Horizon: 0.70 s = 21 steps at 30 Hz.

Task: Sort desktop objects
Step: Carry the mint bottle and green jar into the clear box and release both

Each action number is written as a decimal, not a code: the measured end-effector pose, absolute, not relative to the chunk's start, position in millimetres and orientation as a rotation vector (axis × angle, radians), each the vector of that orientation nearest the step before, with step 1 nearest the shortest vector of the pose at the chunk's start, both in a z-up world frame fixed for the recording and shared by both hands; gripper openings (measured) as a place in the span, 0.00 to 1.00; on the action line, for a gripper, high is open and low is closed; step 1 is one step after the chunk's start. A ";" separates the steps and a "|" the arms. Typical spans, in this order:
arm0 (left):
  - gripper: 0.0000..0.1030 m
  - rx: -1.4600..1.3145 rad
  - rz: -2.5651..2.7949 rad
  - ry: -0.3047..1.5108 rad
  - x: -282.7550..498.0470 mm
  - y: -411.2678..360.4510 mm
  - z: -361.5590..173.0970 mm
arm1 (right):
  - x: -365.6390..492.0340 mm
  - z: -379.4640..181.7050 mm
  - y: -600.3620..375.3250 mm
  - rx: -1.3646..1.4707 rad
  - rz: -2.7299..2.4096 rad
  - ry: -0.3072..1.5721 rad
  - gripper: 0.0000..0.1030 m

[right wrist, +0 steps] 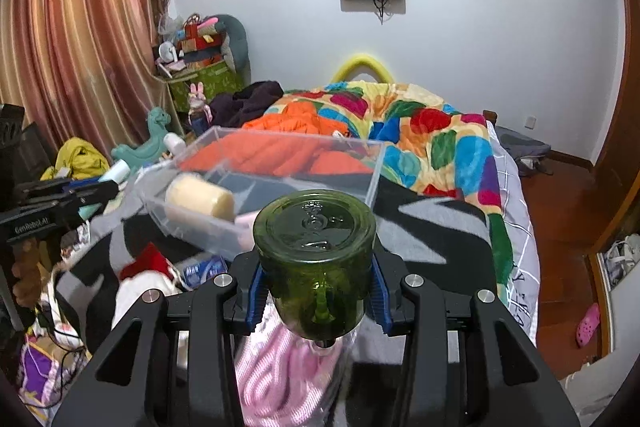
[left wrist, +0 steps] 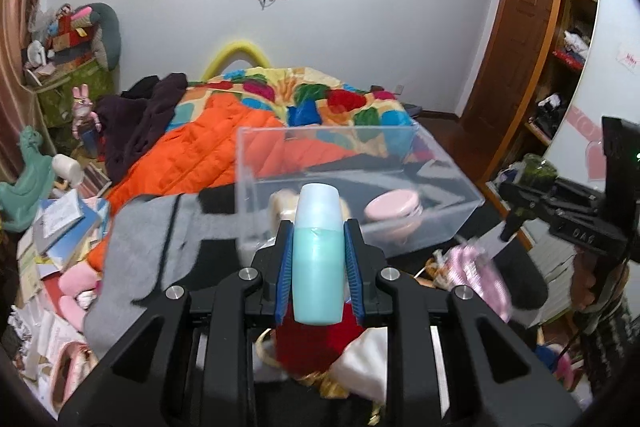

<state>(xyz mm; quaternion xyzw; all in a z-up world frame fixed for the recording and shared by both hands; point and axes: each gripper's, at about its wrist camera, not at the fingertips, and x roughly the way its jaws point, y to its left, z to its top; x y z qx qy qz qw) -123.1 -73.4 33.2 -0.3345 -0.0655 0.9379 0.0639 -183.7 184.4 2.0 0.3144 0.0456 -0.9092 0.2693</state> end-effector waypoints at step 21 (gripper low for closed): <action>0.23 -1.041 2.772 -0.245 -197.4 -39.3 27.5 | -234.0 1.1 156.1 0.804 -2.497 0.070 0.37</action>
